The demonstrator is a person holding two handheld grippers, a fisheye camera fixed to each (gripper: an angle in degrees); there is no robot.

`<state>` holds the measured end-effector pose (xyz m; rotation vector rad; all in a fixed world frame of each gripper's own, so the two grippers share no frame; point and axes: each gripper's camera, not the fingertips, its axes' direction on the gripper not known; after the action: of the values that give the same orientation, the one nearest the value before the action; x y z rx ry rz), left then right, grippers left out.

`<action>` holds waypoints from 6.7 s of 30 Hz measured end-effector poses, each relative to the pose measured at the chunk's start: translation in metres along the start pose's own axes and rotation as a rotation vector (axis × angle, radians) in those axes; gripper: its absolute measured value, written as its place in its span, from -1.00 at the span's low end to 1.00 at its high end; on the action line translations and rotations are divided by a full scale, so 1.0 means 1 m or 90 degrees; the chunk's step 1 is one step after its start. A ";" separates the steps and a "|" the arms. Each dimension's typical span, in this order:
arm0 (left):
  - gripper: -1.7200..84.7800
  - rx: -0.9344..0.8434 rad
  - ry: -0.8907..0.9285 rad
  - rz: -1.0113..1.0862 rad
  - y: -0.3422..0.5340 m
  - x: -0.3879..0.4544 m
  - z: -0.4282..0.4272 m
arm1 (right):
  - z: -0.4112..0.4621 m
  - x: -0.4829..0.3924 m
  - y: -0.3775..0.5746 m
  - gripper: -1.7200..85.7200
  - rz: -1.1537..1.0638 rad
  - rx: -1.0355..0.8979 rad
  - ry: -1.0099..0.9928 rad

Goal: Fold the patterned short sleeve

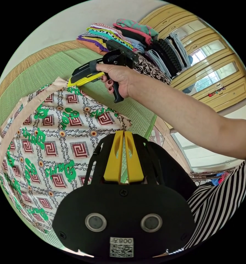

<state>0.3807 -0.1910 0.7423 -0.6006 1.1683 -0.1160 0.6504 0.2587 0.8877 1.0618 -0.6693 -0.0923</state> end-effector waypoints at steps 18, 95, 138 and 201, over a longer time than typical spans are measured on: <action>-0.95 0.221 0.126 -0.076 0.162 -0.091 -0.198 | 0.025 -0.176 0.011 -0.93 -0.097 0.100 -0.053; -0.95 0.360 0.306 -0.575 0.603 -0.374 -0.462 | 0.455 -0.461 0.176 -0.78 -0.505 -0.279 0.445; -0.95 0.287 0.323 -0.598 0.592 -0.345 -0.447 | 0.442 -0.417 0.224 -0.97 -0.475 -0.297 0.465; -0.95 0.167 0.073 -0.470 0.429 -0.228 -0.354 | 0.397 -0.370 0.229 -0.95 -0.542 -0.265 0.453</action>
<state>-0.1190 0.1217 0.6264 -0.7716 0.9697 -0.9280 0.0813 0.2072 1.0299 0.8273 0.4598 -0.5358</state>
